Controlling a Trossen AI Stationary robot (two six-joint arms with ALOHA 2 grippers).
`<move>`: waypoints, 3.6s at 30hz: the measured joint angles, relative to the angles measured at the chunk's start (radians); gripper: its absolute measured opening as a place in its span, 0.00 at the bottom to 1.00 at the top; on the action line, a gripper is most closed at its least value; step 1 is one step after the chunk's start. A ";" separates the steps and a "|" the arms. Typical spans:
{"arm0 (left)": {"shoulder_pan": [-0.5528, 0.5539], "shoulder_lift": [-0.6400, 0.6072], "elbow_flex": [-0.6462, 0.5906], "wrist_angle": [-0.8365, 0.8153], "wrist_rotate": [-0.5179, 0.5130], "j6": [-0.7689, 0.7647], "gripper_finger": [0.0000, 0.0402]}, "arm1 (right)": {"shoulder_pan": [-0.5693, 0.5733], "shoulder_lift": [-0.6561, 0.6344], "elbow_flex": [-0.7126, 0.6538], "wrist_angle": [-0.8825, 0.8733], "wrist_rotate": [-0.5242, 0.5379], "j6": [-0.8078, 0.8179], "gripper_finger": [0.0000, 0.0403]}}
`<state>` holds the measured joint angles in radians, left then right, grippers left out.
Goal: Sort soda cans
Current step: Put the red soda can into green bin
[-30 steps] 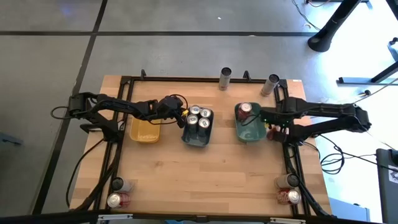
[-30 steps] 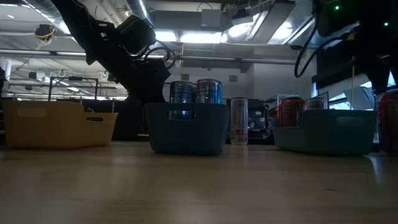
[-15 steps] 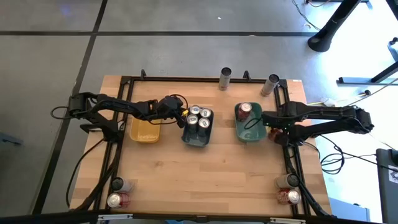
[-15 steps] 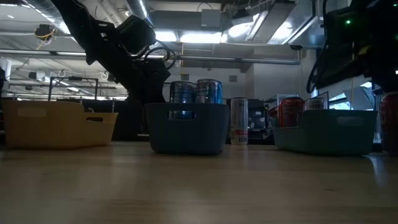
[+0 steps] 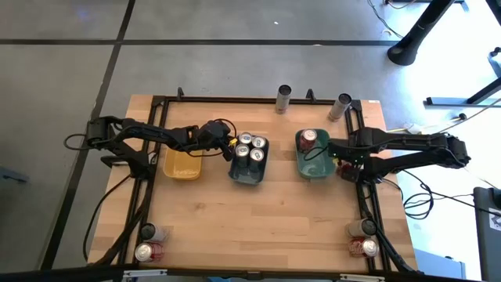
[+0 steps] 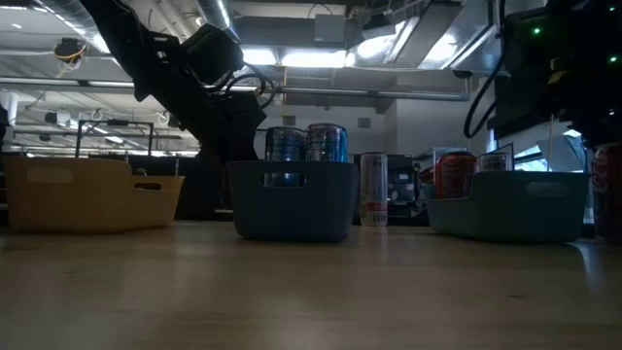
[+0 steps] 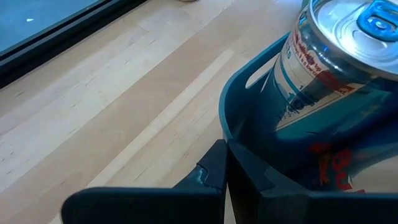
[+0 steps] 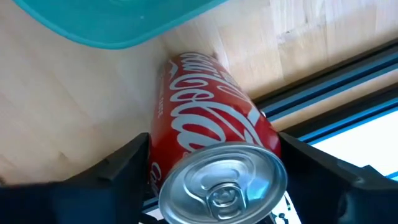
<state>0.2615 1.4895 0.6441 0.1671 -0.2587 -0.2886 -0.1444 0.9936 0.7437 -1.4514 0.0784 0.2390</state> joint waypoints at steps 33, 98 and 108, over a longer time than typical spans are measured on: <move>0.000 0.000 0.000 0.003 0.000 -0.003 0.00 | 0.000 0.072 0.388 0.141 0.060 -0.069 0.71; 0.000 0.000 0.000 0.009 0.000 -0.007 0.00 | 0.127 0.299 0.567 0.032 0.093 0.060 0.98; -0.012 0.000 0.000 0.013 0.000 -0.023 0.00 | 0.191 0.299 0.566 0.164 0.087 -0.040 0.98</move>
<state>0.2496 1.4895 0.6445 0.1799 -0.2588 -0.3115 0.0462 1.2930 1.3102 -1.2870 0.1654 0.1989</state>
